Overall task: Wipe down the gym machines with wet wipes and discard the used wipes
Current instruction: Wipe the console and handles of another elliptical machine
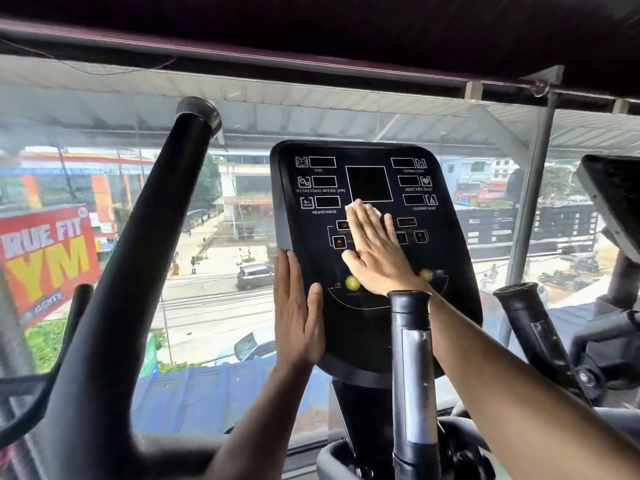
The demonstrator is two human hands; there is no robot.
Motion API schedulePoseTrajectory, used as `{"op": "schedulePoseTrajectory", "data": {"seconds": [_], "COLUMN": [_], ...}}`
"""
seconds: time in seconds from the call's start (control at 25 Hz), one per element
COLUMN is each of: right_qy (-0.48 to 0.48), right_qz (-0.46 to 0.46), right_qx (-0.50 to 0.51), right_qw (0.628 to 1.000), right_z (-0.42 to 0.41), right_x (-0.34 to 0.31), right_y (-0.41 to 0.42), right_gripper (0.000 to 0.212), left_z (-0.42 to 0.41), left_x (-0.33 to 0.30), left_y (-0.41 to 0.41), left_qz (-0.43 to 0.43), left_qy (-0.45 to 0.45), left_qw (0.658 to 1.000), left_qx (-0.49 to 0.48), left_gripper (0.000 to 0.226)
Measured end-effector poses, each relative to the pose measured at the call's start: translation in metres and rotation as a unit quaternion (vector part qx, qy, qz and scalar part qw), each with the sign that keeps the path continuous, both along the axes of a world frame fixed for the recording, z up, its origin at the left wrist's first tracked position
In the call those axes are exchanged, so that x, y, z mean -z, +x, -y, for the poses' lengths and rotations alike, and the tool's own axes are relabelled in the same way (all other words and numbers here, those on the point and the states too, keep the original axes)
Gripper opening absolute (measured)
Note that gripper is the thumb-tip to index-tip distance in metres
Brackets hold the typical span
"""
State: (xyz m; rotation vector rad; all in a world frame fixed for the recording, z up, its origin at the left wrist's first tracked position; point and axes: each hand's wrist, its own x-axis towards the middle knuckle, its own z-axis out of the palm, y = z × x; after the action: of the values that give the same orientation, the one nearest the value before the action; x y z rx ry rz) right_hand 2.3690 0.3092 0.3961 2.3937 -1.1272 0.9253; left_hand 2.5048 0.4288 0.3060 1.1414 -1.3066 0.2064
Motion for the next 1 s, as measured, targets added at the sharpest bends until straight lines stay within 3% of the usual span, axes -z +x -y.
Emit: {"op": "schedulePoseTrajectory", "data": {"seconds": [0.16,0.44,0.64,0.84,1.0], "right_qy": [-0.059,-0.023,-0.028,-0.083,-0.054], "right_qz": [-0.086,-0.047,-0.093,-0.101,-0.029], "right_qx": [-0.108,-0.132,-0.177,-0.146,-0.112], "right_qw": [0.989,0.99,0.979,0.981,0.992], "right_z": [-0.037,-0.024,-0.048,-0.064,-0.063], "right_x": [0.017,-0.023,0.019,0.067,0.03], "right_y": [0.002,0.047,0.016,-0.02,0.004], "right_gripper": [0.085,0.084,0.089,0.094,0.091], "left_z": [0.002,0.002,0.006,0.004,0.006], "left_x": [0.002,0.003,0.006,0.005,0.005], "left_y": [0.001,0.0,0.003,0.003,0.002], "left_qz": [0.0,-0.001,-0.002,-0.001,0.003], "left_qy": [-0.002,-0.001,-0.018,-0.016,-0.007], "left_qw": [1.0,1.0,1.0,1.0,1.0], "left_qx": [0.009,0.011,0.026,0.021,0.018], "left_gripper": [0.077,0.077,0.079,0.077,0.077]}}
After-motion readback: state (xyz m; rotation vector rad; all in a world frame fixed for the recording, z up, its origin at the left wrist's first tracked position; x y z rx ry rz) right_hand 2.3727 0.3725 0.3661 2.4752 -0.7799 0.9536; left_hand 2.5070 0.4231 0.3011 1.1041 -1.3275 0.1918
